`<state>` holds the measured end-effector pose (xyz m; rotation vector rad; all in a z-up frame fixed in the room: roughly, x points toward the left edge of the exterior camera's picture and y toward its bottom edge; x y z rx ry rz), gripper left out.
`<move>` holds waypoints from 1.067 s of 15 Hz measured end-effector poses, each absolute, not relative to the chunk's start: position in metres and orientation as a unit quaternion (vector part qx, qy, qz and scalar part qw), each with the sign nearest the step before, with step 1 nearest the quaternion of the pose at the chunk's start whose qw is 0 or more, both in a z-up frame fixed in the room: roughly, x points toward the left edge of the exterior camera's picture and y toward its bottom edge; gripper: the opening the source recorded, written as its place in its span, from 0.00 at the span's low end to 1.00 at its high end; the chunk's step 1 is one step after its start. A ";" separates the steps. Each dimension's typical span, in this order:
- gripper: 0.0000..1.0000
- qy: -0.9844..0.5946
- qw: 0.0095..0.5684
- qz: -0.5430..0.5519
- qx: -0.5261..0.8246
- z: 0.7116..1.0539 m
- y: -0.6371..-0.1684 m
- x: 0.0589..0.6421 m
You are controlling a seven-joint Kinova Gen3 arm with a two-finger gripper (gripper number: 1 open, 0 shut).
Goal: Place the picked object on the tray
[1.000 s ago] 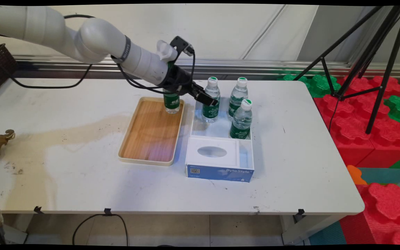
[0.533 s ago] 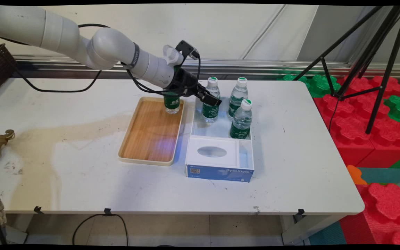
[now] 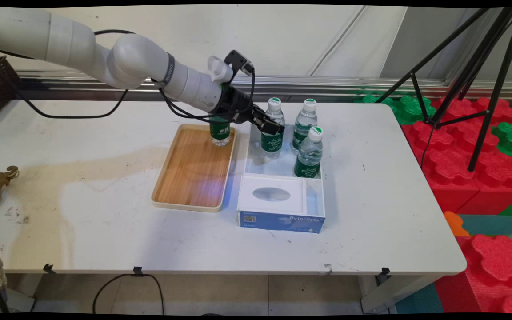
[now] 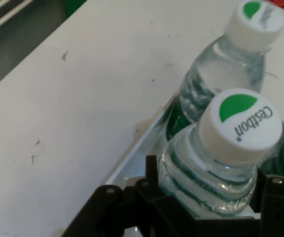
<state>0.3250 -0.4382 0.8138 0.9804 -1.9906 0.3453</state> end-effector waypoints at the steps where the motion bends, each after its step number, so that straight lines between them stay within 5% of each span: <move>1: 0.00 -0.799 0.435 0.138 0.392 0.817 -0.437 0.326; 11: 0.00 -0.797 0.455 0.128 0.375 0.912 -0.401 0.370; 16: 0.00 -0.813 0.433 0.125 0.369 0.932 -0.378 0.419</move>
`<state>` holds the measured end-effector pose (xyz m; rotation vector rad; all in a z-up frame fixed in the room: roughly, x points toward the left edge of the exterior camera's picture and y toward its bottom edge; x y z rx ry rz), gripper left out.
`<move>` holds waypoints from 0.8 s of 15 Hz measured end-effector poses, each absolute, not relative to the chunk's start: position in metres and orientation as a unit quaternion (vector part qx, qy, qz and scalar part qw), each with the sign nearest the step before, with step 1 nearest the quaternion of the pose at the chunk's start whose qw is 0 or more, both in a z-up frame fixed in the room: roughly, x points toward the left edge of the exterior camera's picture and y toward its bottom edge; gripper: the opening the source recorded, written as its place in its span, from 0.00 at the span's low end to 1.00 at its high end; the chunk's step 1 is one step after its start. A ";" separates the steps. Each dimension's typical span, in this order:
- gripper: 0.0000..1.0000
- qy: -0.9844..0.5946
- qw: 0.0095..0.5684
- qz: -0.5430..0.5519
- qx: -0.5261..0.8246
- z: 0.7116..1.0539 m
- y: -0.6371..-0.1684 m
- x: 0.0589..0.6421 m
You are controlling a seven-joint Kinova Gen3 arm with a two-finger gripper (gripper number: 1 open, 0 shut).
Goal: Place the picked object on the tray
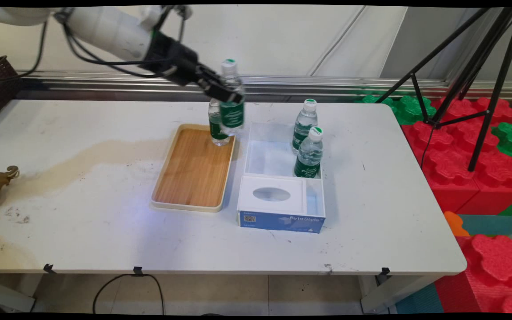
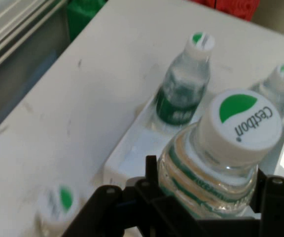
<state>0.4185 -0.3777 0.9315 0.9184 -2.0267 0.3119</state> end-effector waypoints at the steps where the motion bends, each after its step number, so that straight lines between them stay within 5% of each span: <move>1: 0.00 -0.817 0.427 0.121 0.368 0.930 -0.372 0.430; 12: 0.00 -0.837 0.411 0.102 0.345 0.867 -0.353 0.479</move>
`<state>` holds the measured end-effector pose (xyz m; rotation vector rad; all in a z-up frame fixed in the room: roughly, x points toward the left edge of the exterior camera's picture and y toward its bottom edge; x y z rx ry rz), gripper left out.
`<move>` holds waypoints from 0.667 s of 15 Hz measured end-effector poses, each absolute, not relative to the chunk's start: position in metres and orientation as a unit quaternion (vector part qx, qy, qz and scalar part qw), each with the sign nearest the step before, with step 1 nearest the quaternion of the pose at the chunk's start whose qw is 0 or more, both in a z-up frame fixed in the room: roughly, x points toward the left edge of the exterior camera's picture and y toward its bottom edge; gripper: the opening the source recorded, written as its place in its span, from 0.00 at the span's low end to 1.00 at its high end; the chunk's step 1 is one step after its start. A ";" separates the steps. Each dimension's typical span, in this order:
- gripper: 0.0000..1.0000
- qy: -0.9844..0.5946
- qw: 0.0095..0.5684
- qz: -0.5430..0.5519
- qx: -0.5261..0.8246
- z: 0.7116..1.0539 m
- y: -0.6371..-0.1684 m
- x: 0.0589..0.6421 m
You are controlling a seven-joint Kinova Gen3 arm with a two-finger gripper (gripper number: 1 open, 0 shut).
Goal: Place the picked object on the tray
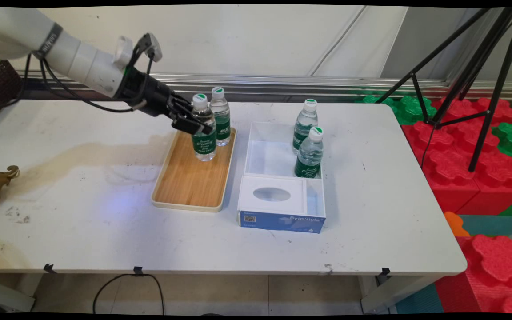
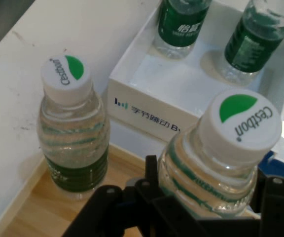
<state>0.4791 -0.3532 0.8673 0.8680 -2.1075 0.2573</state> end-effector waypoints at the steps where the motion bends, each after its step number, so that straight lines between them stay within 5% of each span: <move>1: 0.00 -0.837 0.412 0.103 0.344 0.861 -0.355 0.478; 10: 0.00 -0.834 0.424 0.107 0.337 0.824 -0.370 0.469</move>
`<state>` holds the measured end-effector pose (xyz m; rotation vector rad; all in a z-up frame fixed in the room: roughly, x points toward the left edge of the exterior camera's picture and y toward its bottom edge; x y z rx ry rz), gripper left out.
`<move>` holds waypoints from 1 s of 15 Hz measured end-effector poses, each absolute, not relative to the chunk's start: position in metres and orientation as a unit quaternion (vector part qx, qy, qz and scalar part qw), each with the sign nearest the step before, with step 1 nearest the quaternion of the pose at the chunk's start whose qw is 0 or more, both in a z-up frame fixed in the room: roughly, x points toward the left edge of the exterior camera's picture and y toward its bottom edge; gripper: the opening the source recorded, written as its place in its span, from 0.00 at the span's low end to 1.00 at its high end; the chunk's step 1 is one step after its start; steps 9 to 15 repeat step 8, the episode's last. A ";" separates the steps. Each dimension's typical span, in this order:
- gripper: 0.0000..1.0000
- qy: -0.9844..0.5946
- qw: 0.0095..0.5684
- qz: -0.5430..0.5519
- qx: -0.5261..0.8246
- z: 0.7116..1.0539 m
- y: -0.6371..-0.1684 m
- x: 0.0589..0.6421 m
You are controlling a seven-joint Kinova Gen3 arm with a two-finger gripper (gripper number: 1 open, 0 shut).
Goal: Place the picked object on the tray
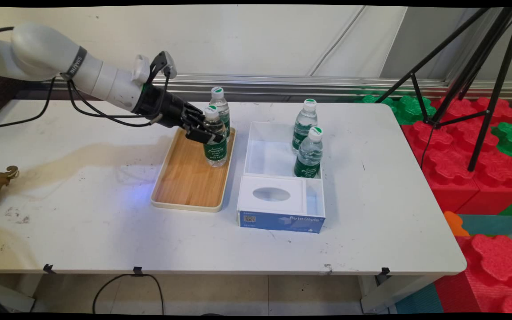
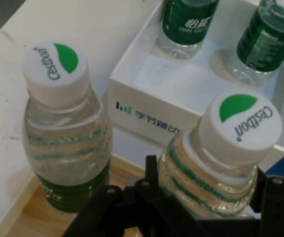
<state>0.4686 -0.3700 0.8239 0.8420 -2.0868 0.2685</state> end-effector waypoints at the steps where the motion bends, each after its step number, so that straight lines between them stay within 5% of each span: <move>1: 0.00 -0.834 0.424 0.108 0.336 0.822 -0.371 0.469; 5: 0.00 -0.837 0.422 0.109 0.330 0.816 -0.371 0.471; 6: 1.00 -0.838 0.422 0.108 0.327 0.815 -0.371 0.472; 15: 1.00 -0.840 0.422 0.106 0.324 0.815 -0.368 0.474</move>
